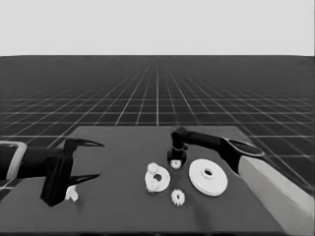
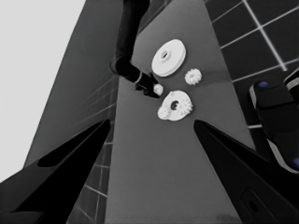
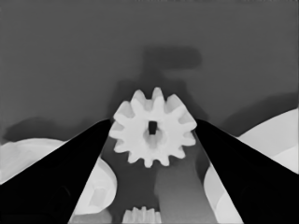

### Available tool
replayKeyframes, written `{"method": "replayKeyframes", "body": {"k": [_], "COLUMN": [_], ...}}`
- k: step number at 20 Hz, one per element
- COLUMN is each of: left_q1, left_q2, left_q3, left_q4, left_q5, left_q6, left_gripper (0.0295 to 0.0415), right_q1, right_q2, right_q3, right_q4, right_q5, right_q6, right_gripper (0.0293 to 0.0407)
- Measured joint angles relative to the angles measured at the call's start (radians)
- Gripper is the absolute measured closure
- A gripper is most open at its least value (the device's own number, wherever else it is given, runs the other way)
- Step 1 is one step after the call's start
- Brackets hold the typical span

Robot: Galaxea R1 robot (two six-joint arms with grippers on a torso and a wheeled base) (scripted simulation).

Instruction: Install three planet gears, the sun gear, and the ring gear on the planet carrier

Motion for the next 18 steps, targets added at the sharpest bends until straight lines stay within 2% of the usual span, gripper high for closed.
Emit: {"method": "replayKeyframes", "body": {"k": [2, 10, 11, 13, 18], "left_q1": [0.000, 0.000, 0.000, 0.000, 0.000], "left_q2": [0.000, 0.000, 0.000, 0.000, 0.000], "left_q3": [0.000, 0.000, 0.000, 0.000, 0.000], "left_q4": [0.000, 0.000, 0.000, 0.000, 0.000], "left_q5": [0.000, 0.000, 0.000, 0.000, 0.000], "left_q6": [0.000, 0.000, 0.000, 0.000, 0.000], "left_gripper": [0.0326, 0.0326, 0.0326, 0.0326, 0.0326], "right_q1": [0.000, 0.000, 0.054, 0.133, 0.167], "right_q2": [0.001, 0.001, -0.047, -0.070, -0.073], "right_q3": [-0.002, -0.002, 0.117, 0.177, 0.187], "right_q4": [-0.001, -0.001, 0.036, 0.089, 0.119], "right_q5": [0.001, 0.001, -0.057, -0.101, -0.119], "right_q6": [0.000, -0.001, 0.061, 0.091, 0.095], "right_gripper": [0.0387, 0.0388, 0.0387, 0.0388, 0.0388]}}
